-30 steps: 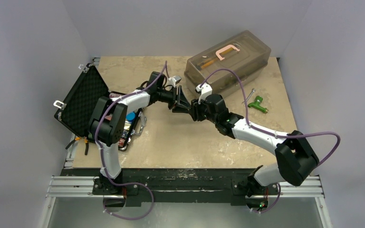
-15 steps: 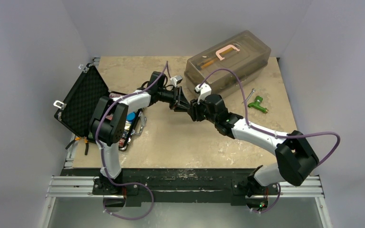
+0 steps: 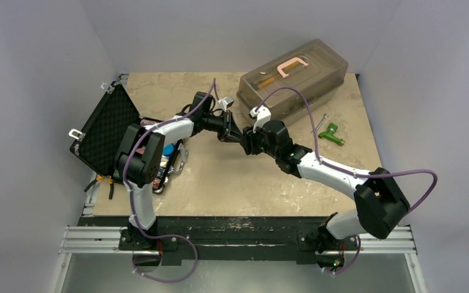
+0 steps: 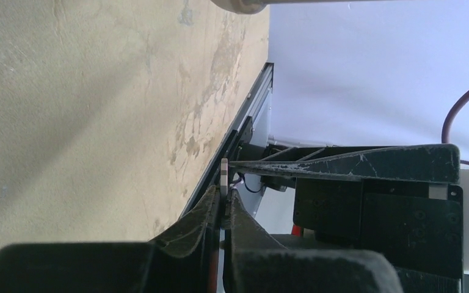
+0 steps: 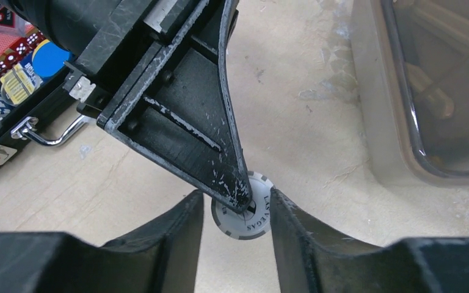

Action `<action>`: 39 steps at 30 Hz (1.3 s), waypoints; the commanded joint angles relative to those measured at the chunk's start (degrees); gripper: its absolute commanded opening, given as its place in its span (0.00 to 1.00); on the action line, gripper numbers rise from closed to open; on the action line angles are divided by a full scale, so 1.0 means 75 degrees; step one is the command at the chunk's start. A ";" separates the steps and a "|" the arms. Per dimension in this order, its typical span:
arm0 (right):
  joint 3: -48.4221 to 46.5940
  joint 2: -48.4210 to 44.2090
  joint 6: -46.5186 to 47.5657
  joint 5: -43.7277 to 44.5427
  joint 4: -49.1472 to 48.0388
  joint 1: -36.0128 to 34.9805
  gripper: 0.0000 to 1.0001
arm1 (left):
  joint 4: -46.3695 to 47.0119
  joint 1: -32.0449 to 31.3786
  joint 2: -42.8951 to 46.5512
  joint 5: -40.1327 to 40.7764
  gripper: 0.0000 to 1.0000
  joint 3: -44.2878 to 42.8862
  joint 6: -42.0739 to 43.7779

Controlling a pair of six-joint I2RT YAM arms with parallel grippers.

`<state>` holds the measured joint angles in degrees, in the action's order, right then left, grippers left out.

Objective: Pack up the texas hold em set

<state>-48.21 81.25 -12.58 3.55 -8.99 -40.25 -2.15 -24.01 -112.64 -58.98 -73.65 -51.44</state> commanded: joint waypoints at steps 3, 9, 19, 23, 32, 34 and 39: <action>-0.0325 -0.0255 0.0174 0.0253 -0.0283 -0.0088 0.53 | -0.0131 -0.0125 0.0173 -0.0182 0.00 -0.0237 0.0295; 0.0252 -0.1080 -0.0116 0.0720 0.0400 -0.0116 0.67 | -0.2705 -0.0122 0.0561 0.1268 0.00 -0.1044 0.2408; 0.1767 -0.2790 -0.0751 0.1917 0.1391 -0.0113 0.66 | -0.5217 -0.0121 0.1479 0.4751 0.00 -0.1839 0.5552; 0.1924 -0.3062 -0.0781 0.1840 0.1269 -0.0117 0.67 | -0.5463 -0.0109 0.2146 0.6024 0.00 -0.1466 0.7330; 0.2155 -0.3291 -0.0908 0.1390 0.1013 -0.0118 0.67 | -0.4965 0.0345 0.2507 0.8657 0.00 -0.0222 0.9156; 0.2128 -0.3264 -0.0901 0.1342 0.1012 -0.0118 0.67 | -0.4917 0.0522 0.2309 0.8747 0.00 -0.0359 0.9178; 0.2126 -0.3175 -0.0900 0.1407 0.0988 -0.0114 0.67 | -0.5129 0.1218 0.1820 0.8378 0.00 -0.0916 0.8866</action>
<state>-32.32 57.34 -18.63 14.00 1.13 -40.93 -41.19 -18.37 -97.23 3.44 -76.16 14.37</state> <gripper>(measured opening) 0.666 0.020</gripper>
